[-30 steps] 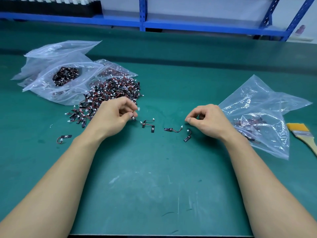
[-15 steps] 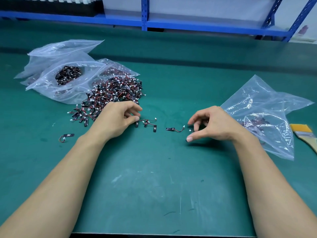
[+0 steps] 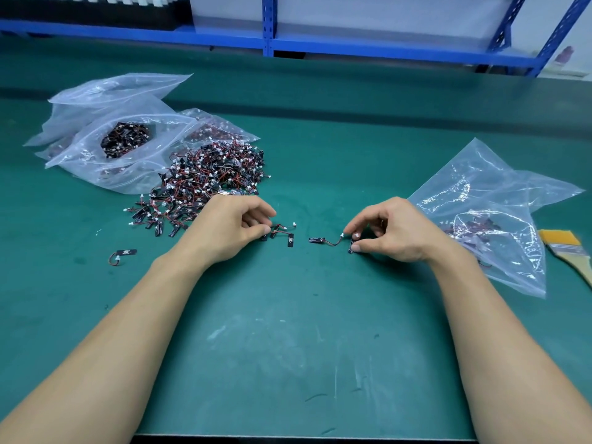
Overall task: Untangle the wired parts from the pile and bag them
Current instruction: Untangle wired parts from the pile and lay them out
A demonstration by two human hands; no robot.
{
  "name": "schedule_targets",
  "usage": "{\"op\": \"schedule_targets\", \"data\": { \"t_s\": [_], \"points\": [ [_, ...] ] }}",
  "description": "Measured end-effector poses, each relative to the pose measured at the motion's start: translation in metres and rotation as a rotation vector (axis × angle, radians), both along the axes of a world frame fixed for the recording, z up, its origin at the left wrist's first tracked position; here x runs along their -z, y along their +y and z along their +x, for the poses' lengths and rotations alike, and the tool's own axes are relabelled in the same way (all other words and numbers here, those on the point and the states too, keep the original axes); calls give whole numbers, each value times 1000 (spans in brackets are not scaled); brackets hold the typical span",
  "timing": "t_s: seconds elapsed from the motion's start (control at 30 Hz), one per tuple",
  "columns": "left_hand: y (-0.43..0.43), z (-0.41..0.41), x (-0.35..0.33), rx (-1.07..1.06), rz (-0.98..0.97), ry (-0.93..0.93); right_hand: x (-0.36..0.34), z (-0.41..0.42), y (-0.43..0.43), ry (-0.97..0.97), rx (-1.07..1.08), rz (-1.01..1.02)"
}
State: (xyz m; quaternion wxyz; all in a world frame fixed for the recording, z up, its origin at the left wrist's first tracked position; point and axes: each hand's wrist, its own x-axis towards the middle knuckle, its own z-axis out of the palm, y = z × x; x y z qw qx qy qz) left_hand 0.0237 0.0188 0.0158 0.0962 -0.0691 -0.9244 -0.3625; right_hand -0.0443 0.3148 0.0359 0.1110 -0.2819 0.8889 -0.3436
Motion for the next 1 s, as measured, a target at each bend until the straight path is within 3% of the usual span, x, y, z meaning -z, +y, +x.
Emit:
{"op": "schedule_targets", "data": {
  "t_s": [0.27, 0.67, 0.83, 1.0],
  "points": [
    [16, 2, 3, 48, -4, 52, 5, 2, -9, 79, 3, -12],
    [0, -1, 3, -43, -32, 82, 10, 1, -10, 123, 63, -72],
    [-10, -2, -1, -343, 30, 206, 7, 0, -11, 203, 122, -120],
    [-23, -6, 0, -489, -296, 108, 10, -1, -13, 250, 202, -109]
  ]
}}
